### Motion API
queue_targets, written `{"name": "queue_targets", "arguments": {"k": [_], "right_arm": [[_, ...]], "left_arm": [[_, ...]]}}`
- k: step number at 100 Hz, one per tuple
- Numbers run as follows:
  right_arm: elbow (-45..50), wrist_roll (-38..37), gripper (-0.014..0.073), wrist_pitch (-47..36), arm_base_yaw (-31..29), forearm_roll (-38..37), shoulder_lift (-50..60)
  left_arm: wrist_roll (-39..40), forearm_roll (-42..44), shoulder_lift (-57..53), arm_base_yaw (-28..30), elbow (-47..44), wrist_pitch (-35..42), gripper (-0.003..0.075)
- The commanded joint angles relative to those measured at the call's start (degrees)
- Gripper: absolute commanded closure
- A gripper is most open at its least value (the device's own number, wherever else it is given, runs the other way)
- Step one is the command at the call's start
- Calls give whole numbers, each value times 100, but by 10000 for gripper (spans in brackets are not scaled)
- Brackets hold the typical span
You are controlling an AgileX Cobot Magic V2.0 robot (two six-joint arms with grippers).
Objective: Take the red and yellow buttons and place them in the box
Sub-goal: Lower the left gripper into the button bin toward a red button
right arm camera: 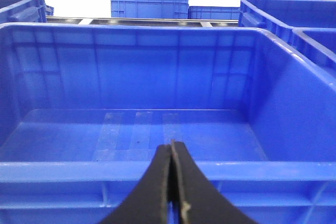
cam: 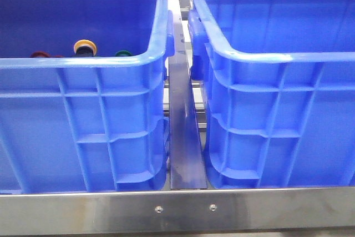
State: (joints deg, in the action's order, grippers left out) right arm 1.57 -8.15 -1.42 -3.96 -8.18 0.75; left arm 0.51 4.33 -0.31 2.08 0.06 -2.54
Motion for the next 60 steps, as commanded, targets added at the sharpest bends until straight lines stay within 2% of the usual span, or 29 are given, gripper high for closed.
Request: {"name": "queue_targets", "arguments": {"k": [1,60], "right_arm": [[31,-6,662,-438,-5,-39,99],[31,-6,662,-438,-5,-39,99]], "left_arm": [[-2,-47,-177,19,-120,469,741],[-2,1,-177,19,-120,520,741]]}}
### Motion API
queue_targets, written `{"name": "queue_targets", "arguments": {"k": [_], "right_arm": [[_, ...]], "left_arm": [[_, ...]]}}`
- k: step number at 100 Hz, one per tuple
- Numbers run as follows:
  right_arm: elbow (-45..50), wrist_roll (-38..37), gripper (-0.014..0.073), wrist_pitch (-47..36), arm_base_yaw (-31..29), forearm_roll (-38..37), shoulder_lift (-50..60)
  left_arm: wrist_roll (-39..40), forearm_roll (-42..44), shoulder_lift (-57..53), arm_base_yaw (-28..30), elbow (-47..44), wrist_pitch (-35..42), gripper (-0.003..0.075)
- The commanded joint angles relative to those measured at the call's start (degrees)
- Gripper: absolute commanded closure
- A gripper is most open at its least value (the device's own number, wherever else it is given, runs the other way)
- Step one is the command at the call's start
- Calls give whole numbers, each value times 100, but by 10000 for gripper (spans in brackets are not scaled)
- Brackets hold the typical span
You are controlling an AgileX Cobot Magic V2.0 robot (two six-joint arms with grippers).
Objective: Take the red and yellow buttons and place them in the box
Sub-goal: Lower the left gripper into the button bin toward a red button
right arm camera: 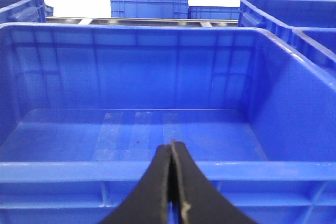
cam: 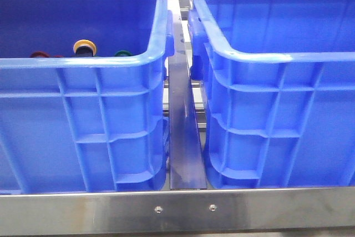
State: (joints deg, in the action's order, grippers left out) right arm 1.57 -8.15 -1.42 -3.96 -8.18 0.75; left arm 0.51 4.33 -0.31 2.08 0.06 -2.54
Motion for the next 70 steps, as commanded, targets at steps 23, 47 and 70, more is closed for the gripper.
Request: {"name": "queue_targets", "arguments": {"k": [23,47,70], "right_arm": [[31,-6,662,-438,-5,-39,99],[31,-6,662,-438,-5,-39,99],[31,-6,662,-438,-5,-39,99]], "left_arm": [[-2,-324,-163,19,501,61,741],[-2,-324,617,19,1980,-1754,741],[-2,-352,2065,8,2982,-2544,740]]}}
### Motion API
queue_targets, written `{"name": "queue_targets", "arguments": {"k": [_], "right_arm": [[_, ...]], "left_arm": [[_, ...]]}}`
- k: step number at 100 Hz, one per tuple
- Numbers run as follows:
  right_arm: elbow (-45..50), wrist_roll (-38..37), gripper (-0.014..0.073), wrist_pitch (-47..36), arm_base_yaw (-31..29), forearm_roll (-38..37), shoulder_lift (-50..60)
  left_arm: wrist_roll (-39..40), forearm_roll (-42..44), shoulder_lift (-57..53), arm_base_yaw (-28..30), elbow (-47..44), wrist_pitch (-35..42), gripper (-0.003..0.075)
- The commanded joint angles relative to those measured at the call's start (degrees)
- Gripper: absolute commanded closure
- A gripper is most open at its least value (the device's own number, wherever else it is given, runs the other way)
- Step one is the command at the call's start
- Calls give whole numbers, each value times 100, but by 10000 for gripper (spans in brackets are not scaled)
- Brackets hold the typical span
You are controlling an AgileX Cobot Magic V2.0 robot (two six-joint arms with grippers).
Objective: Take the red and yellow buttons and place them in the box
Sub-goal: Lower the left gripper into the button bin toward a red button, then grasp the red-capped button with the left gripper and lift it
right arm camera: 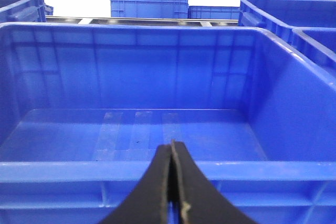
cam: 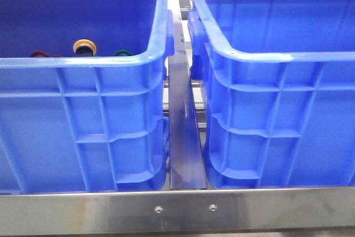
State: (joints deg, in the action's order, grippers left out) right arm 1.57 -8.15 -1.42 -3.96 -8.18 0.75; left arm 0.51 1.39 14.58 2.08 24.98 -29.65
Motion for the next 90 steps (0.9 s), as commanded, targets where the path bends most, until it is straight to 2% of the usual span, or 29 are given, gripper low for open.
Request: {"name": "queue_targets", "arguments": {"k": [1,9,16,21,36,41,74,90], "right_arm": [[31,-6,662,-438,-5,-39,99],[31,-6,662,-438,-5,-39,99],[31,-6,662,-438,-5,-39,99],[31,-6,662,-438,-5,-39,99],[31,-6,662,-438,-5,-39,99],[31,-6,662,-438,-5,-39,99],[31,-6,662,-438,-5,-39,99],[31,-6,662,-438,-5,-39,99]], "left_arm": [[-2,-58,671,8,516,149,739],[-51,-58,1141,8,775,143,724],[-237,-97,1569,8,1009,101,655],[-237,-175,1882,8,1203,76,575],[-237,-632,2839,8,1747,39,260],[-237,-709,3143,-27,1940,-55,204],[-185,-895,5320,-861,3611,-1142,198],[-51,-895,6483,-959,4553,-1964,199]]}}
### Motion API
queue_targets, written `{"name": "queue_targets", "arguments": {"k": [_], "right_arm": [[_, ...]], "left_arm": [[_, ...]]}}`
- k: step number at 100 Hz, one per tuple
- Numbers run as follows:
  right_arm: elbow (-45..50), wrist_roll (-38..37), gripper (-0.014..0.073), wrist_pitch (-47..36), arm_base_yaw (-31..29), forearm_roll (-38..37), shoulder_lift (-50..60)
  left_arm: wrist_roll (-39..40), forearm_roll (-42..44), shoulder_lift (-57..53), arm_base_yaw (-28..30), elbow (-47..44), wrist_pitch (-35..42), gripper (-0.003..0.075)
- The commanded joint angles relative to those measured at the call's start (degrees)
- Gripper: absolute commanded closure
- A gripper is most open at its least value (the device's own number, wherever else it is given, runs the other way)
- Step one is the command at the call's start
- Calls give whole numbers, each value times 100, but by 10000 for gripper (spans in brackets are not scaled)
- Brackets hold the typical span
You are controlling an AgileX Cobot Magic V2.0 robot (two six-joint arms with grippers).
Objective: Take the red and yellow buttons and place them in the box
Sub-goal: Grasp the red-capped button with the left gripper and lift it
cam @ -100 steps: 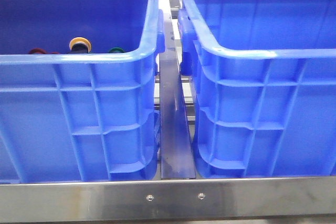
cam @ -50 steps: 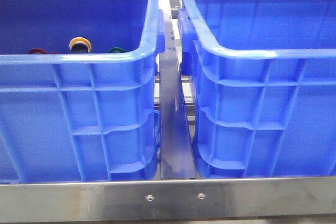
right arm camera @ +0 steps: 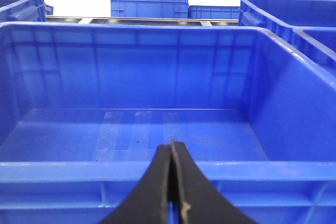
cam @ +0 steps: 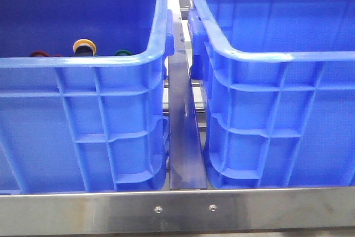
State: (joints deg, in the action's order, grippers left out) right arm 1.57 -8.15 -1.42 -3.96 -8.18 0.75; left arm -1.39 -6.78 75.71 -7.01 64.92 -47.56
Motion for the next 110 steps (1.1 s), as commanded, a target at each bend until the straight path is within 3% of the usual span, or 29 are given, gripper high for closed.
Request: {"name": "queue_targets", "arguments": {"k": [1,34,69,78,95,110], "right_arm": [[31,-6,662,-438,-5,-39,99],[31,-6,662,-438,-5,-39,99],[31,-6,662,-438,-5,-39,99],[31,-6,662,-438,-5,-39,99],[31,-6,662,-438,-5,-39,99],[31,-6,662,-438,-5,-39,99]], "left_arm": [[139,-77,420,-50,634,-204,199],[319,84,2154,-50,1967,-930,205],[319,106,3047,-50,2660,-1129,219],[319,106,3052,-50,2678,-1136,286],[263,106,3052,-50,2678,-1126,529],[259,106,2990,-50,2678,-1111,601]]}}
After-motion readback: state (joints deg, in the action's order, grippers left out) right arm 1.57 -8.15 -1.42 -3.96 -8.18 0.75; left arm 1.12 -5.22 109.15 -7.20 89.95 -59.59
